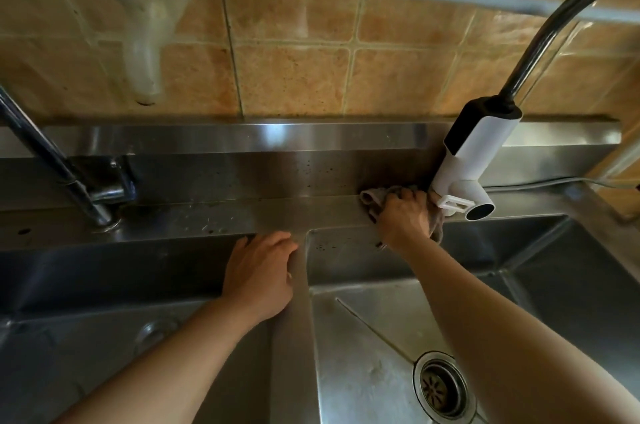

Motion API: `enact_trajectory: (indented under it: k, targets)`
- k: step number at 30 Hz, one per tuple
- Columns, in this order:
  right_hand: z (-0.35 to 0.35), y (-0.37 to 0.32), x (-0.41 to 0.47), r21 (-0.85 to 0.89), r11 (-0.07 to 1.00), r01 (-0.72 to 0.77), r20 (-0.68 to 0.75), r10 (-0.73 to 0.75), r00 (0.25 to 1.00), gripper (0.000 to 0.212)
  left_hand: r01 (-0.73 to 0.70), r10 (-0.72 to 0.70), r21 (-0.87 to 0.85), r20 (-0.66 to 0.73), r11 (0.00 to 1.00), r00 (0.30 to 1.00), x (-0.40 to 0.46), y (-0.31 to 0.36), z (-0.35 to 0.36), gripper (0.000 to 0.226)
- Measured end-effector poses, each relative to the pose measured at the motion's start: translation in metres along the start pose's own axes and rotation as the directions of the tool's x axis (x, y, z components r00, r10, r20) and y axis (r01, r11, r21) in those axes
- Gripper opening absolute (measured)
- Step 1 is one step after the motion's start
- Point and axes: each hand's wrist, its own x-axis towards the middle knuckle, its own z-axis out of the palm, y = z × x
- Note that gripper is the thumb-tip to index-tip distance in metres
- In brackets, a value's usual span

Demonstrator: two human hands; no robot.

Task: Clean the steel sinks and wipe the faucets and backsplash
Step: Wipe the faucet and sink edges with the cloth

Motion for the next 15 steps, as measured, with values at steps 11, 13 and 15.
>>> enact_trajectory:
  k: [11, 13, 15]
  targets:
    - [0.009, -0.048, -0.015, 0.166, 0.897, 0.410, 0.034, -0.420, 0.907, 0.045, -0.041, 0.042, -0.016, 0.081, 0.999, 0.996, -0.003, -0.013, -0.002, 0.058]
    - [0.008, -0.015, -0.013, 0.050, 0.960, 0.274, -0.039, -0.272, 0.961, 0.043, -0.029, 0.028, 0.016, 0.075, 0.999, 0.997, -0.002, -0.015, -0.004, 0.060]
    - [0.005, 0.015, -0.006, -0.078, 0.993, 0.092, -0.080, -0.098, 0.992, 0.040, 0.020, -0.024, 0.058, 0.060, 0.998, 0.998, -0.002, -0.019, -0.007, 0.068]
